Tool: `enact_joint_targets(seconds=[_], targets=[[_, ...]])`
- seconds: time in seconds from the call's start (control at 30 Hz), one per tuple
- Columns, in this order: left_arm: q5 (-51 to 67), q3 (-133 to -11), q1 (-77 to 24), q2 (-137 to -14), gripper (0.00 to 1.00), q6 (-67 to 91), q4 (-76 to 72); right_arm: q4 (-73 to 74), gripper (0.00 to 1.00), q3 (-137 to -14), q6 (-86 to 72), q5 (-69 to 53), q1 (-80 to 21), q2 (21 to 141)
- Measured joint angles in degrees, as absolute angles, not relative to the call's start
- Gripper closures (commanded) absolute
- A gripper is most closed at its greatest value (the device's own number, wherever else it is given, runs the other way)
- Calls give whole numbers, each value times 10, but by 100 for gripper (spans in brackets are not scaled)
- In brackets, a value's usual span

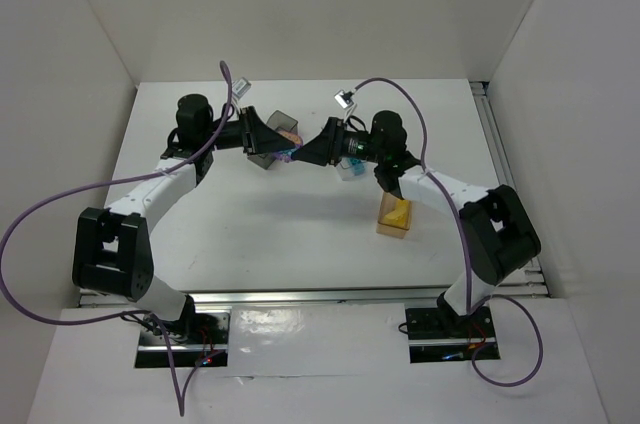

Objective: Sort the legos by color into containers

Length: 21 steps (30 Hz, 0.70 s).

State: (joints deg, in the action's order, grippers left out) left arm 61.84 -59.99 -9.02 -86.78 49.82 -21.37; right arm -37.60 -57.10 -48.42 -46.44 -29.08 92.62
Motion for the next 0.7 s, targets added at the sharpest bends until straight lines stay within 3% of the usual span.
enact_joint_targets(seconds=[0.07, 0.2, 0.37, 0.4, 0.43, 0.47, 0.57, 0.7], targets=[[618, -599, -90, -868, 100, 498, -213, -384, 47, -572, -487, -465, -292, 929], [619, -599, -88, -868, 100, 496, -211, -399, 58, -576, -495, -470, -296, 937], [623, -598, -85, -868, 100, 495, -210, -405, 83, -577, -501, -470, -299, 941], [624, -598, -85, -868, 94, 493, -210, -403, 84, -577, -500, -470, -299, 941], [625, -599, -85, -868, 74, 488, -206, -401, 84, -577, -497, -470, -299, 941], [625, -600, -84, -868, 63, 481, -199, -397, 86, -577, -494, -469, -300, 941], [627, -606, -84, -868, 37, 463, -172, -384, 86, -578, -482, -467, -303, 941], [624, -612, -87, -868, 36, 451, -152, -369, 87, -578, -469, -463, -311, 941]])
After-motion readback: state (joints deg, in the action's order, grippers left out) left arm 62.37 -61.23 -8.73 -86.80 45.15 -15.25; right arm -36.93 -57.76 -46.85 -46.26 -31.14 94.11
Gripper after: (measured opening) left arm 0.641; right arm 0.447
